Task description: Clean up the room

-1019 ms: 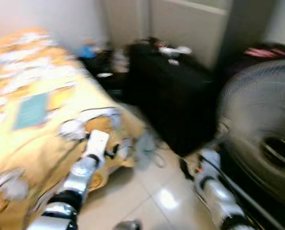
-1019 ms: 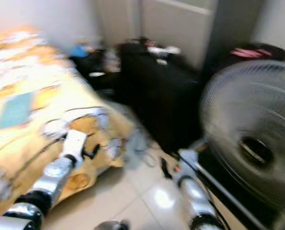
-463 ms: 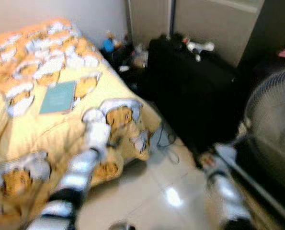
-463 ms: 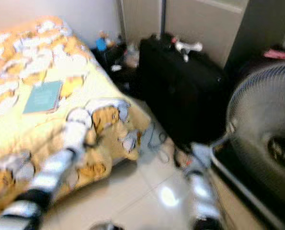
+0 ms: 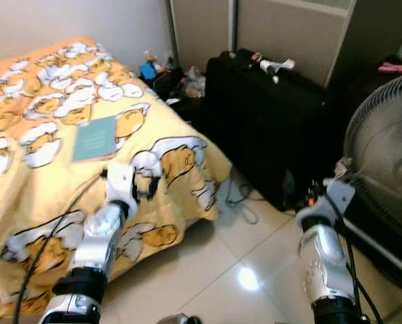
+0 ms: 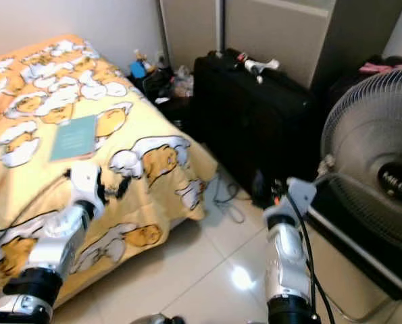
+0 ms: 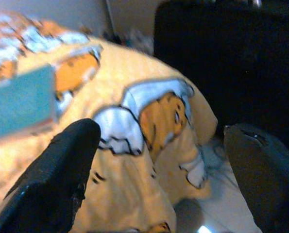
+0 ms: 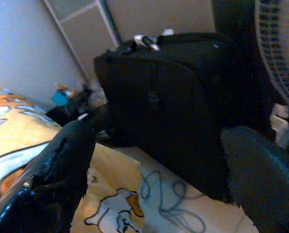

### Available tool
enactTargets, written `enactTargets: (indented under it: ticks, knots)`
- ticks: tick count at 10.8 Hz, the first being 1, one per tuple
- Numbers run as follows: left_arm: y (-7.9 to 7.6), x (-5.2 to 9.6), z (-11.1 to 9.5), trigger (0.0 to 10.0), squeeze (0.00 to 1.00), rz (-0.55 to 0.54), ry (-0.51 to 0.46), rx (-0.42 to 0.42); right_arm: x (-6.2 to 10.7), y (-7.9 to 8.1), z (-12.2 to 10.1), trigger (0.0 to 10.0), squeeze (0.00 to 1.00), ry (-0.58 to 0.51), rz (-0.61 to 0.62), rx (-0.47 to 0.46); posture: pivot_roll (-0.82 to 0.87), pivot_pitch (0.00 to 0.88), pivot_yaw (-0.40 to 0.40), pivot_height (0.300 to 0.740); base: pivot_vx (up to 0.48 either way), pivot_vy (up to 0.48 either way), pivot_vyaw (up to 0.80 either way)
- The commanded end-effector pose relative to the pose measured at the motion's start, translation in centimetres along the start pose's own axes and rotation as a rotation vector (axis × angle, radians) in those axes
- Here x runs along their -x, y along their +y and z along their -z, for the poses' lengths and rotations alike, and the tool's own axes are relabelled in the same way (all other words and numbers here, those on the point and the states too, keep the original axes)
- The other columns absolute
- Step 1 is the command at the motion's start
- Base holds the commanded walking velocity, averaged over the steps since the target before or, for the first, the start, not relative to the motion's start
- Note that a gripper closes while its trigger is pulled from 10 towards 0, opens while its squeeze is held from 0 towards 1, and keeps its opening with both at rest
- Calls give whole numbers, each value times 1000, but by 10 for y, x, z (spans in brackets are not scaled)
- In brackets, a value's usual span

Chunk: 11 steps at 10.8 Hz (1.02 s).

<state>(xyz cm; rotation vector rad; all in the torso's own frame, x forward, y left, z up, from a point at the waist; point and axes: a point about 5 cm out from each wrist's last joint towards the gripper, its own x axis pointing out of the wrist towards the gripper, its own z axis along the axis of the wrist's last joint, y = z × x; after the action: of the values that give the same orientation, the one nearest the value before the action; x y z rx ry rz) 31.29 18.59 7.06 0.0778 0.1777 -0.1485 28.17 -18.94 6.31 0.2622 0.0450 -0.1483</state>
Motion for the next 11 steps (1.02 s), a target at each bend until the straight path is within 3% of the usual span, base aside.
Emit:
enactTargets:
  ticks: [1,3,5,9,11]
  knots:
    - [6,3,-5,10000,0,-35,-10,19,0,3,-4,10000,0,11,-20,31,-64,0,141,740,0,251,0]
    - [9,7,-21,10000,0,-72,-62,36,1,14,-3,10000,0,57,-99,128,-48,0,121,740,0,251,0]
    - [6,10,-28,10000,0,-90,-79,19,0,22,-8,10000,0,83,-116,130,-28,0,96,740,0,345,0]
    - [1,13,-31,10000,0,-80,-63,-17,2,22,-6,10000,0,125,-134,177,-28,0,103,740,0,381,0]
    - [-1,14,-31,10000,0,-77,-54,-26,5,24,-5,10000,0,136,-165,247,-30,0,106,740,0,343,0]
